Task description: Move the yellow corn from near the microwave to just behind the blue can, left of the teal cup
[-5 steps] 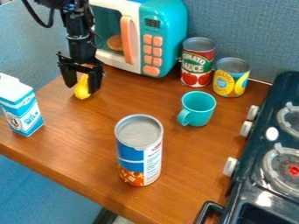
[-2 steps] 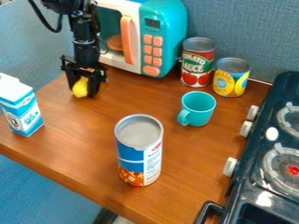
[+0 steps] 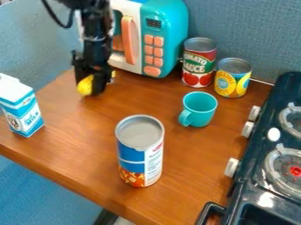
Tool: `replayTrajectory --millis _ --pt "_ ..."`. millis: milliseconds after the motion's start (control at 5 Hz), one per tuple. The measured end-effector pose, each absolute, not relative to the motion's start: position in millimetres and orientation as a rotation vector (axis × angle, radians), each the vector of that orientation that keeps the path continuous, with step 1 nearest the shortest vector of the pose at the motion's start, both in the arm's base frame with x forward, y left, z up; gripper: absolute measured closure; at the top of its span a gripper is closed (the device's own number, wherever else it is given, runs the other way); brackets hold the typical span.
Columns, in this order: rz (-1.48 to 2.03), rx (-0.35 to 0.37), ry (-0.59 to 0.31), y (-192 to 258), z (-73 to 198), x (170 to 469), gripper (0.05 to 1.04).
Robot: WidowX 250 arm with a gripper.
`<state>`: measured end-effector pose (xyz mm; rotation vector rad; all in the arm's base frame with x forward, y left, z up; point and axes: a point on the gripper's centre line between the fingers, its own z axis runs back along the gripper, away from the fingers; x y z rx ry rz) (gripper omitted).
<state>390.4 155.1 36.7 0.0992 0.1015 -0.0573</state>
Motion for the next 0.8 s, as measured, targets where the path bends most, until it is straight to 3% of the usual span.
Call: replayTrajectory --millis 200,400,800 --pt "-0.24 0.222 0.068 123.4 96.7 398.3 0.41" --pt "-0.344 0.231 0.087 94.1 123.3 383.9 0.41" --pt "-0.489 0.107 0.187 49.7 105.9 359.2 0.41"
